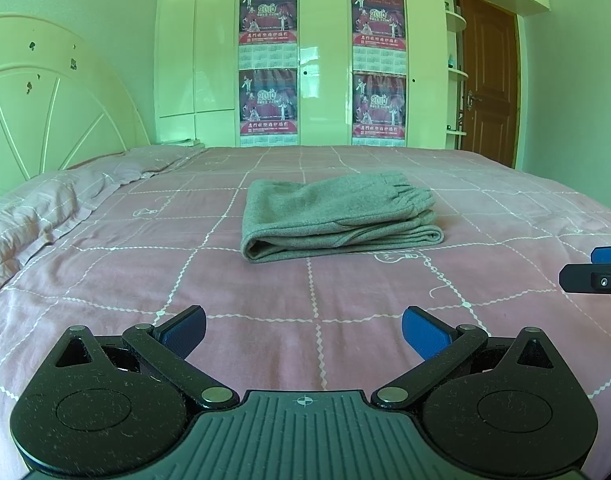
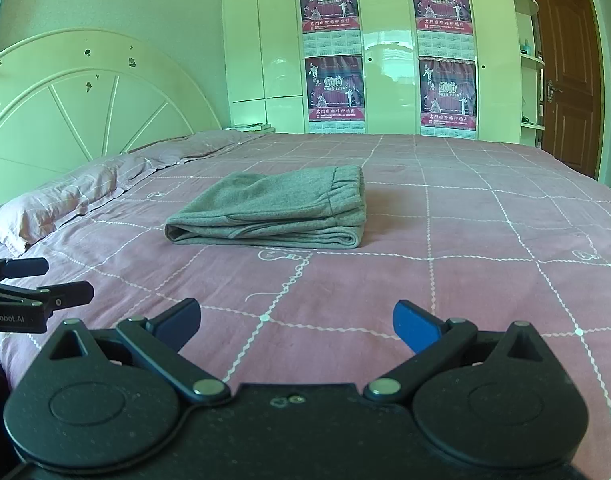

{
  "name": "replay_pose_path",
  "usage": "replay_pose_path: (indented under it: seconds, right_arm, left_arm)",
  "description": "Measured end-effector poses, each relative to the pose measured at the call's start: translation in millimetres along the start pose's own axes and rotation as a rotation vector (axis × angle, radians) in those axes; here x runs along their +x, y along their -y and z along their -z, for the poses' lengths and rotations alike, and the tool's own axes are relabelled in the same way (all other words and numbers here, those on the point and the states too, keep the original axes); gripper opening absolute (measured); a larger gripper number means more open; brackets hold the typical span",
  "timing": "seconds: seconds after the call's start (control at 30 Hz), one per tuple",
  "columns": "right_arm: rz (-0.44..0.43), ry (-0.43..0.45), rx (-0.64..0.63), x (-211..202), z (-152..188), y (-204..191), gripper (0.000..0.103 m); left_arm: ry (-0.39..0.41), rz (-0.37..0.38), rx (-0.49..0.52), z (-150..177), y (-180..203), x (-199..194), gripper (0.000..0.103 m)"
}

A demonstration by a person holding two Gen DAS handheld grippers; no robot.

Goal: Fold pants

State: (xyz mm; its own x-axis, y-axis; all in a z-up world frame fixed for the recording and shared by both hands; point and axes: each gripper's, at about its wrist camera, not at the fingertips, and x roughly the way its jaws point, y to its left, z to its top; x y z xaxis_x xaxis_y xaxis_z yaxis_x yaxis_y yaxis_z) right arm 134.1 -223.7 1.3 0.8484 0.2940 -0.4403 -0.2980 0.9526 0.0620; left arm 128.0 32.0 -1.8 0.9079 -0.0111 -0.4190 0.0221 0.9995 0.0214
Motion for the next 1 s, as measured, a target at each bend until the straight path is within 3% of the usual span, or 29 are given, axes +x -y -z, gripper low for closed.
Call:
replay_pose_path:
  seconds: [1.0]
  right_arm:
    - [-0.001,0.001,-0.003,0.4,0.4,0.8,0.097]
  left_arm:
    - [0.008,-0.002,0.009,2.5,0.6,0.2,0.103]
